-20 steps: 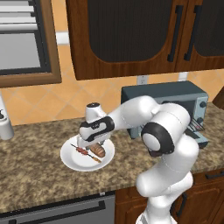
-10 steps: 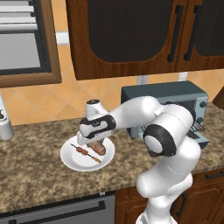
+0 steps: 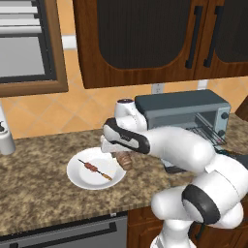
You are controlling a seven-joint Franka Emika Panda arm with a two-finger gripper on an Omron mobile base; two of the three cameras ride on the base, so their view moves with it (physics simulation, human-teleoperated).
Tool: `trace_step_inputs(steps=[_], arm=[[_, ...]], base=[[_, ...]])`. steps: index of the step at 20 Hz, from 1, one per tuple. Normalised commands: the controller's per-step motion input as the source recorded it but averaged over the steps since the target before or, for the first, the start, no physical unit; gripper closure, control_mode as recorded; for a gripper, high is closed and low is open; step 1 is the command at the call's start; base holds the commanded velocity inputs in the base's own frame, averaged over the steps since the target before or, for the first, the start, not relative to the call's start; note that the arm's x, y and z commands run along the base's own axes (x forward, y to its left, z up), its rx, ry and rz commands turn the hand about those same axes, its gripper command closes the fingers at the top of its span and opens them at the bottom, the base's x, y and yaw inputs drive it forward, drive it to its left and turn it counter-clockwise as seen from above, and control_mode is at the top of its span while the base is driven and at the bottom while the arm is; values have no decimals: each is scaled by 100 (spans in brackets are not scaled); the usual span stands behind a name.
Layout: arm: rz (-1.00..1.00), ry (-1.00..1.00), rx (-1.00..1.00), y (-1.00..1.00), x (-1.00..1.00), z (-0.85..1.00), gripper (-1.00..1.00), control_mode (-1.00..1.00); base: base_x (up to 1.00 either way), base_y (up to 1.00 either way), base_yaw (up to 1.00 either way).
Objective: Pick up the kebab skewer and baguette bread, and place them inside the toaster oven. Close the toaster oven door and start by setting the timer.
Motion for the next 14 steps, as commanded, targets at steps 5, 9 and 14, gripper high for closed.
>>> trace_step_inputs(steps=[5, 9, 14], arm=[[-38, -6, 11, -61, -100, 36, 100, -100], [-52, -3, 13, -50, -70, 52, 100, -100], [-70, -6, 9, -36, -12, 49, 100, -100]], base=[[0, 0, 0], [0, 0, 0], [0, 0, 0]])
